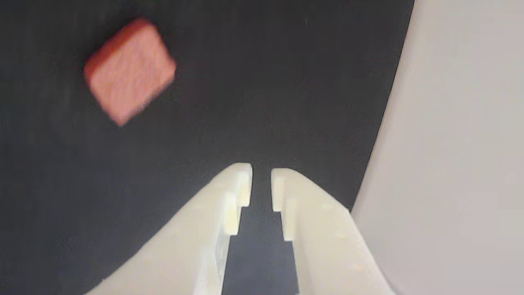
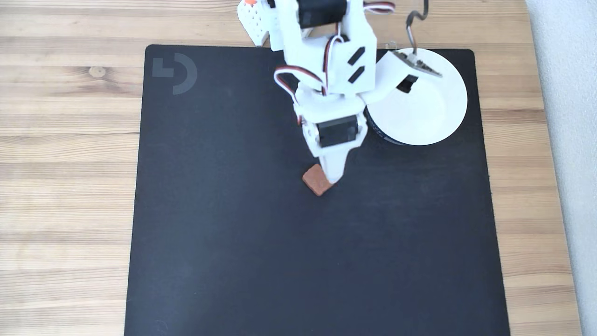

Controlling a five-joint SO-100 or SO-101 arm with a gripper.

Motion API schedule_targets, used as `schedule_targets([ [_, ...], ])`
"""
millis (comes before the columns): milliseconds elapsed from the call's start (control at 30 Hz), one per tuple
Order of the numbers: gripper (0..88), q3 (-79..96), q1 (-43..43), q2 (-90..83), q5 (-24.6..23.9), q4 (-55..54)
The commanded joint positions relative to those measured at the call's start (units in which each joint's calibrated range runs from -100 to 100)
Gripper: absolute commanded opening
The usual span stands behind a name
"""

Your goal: Pick up the toy and place it on the plate

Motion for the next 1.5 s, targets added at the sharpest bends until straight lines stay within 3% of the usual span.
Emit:
schedule_targets([
  [0, 2.2, -9.54, -1.57, 7.85, -0.13, -0.24],
  [267, 2.2, -22.25, -2.74, 19.6, -0.13, 8.49],
  [733, 2.2, -22.16, -2.07, 20.52, 0.44, 19.92],
  [867, 2.2, -22.16, -1.98, 20.52, 0.5, 21.19],
  [1033, 2.2, -22.88, -1.9, 20.52, 4.25, 23.22],
  [1467, 2.2, -22.34, 0.61, 20.6, 4.25, 22.63],
])
